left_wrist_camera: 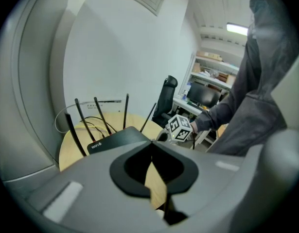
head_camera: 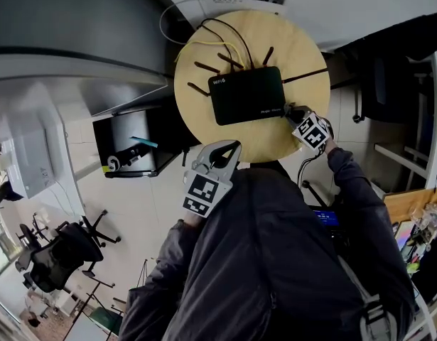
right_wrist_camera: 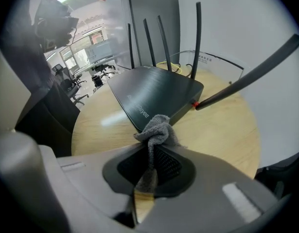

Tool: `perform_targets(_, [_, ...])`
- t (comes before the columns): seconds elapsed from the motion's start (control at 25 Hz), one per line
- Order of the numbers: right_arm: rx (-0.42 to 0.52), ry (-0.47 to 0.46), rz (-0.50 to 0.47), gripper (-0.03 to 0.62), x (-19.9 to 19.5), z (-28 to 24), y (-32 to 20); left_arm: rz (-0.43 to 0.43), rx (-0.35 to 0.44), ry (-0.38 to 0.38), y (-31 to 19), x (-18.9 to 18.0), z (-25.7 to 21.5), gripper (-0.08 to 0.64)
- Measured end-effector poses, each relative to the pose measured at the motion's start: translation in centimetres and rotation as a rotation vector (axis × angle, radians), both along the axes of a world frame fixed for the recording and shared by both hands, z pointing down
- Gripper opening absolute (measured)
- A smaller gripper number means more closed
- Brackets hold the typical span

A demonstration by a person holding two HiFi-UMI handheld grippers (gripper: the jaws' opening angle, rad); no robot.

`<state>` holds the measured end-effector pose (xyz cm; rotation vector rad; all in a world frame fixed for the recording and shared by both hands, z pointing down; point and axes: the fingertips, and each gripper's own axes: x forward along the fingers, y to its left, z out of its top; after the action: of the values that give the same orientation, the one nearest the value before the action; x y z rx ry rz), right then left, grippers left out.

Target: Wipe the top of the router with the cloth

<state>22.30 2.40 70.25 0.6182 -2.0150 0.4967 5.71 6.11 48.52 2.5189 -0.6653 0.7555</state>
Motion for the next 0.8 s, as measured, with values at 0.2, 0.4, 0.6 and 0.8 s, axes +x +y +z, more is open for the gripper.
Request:
perform_targets(0.2, [-0.025, -0.004, 0.09, 0.028, -0.1, 0.1, 0.5, 0.031, 0.012, 0.012, 0.0, -0.8, -0.2, 0.0])
perform_targets(0.4, [0.029, 0.101, 0.225, 0.029, 0.9, -1.0, 0.5, 0.067, 0.029, 0.035, -0.1, -1.8, -0.3, 0.0])
perform_targets(0.6, [0.126, -0.054, 0.263, 0.029, -3.1, -7.6, 1.4, 0.105, 0.049, 0.069, -0.5, -2.5, -0.6, 0.0])
perform_targets(0.8, [0.231, -0.182, 0.238, 0.029, -8.0, -15.1, 1.9, 0.146, 0.068, 0.102, -0.7, -3.1, -0.8, 0.0])
